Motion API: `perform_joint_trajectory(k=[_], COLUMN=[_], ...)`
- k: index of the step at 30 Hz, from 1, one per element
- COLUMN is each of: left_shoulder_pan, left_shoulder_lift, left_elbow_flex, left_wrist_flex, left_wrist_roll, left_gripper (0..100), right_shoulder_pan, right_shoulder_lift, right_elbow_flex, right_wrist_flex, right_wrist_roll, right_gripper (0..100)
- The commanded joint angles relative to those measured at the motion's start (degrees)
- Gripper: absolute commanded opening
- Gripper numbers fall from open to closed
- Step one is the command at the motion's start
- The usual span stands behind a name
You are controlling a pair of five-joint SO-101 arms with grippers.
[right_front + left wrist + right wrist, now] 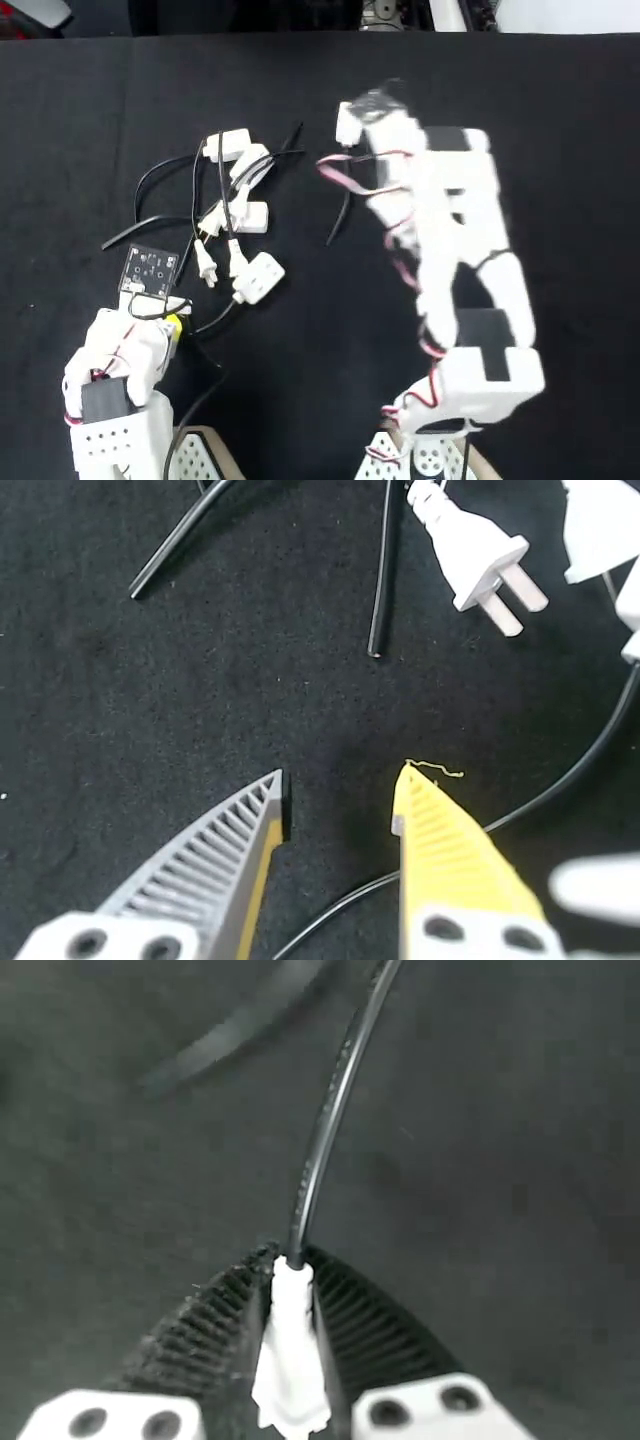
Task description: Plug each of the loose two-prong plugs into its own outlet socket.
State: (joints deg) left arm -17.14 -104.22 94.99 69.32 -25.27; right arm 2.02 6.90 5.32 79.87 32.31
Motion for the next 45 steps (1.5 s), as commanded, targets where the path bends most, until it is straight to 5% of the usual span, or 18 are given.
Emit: perform_joint_trajectory(k=[1, 9, 16, 24, 30, 45], left_shoulder_pan=[-0.57, -0.48, -0.48, -0.4, -0.4, -0.4], left_shoulder_lift=[-0.26, -0.26, -0.26, -0.26, -0.26, -0.26], left_elbow_flex=[-0.4, -0.4, -0.31, -0.04, -0.04, -0.04], left_wrist_flex=[0.18, 0.26, 0.09, 0.0, 0.0, 0.0], left_wrist_roll=[-0.26, -0.26, -0.26, -0.26, -0.26, -0.26], left_gripper=[19, 19, 19, 19, 19, 19], right_shoulder_pan=[7.03, 3.08, -0.53, -0.62, -0.62, -3.16], right_shoulder_lift=[1.27, 7.69, 8.22, 8.22, 8.31, 8.4], right_elbow_flex=[2.24, 15.25, 14.29, 9.89, 6.46, 8.4], right_wrist_flex=[-1.49, -19.34, -16.26, -6.86, 1.32, -3.87], right_wrist_roll=[4.66, 5.36, 5.27, 5.45, 5.45, -2.2], right_gripper=[1.2, 1.2, 2.3, 24.5, 24.7, 24.7])
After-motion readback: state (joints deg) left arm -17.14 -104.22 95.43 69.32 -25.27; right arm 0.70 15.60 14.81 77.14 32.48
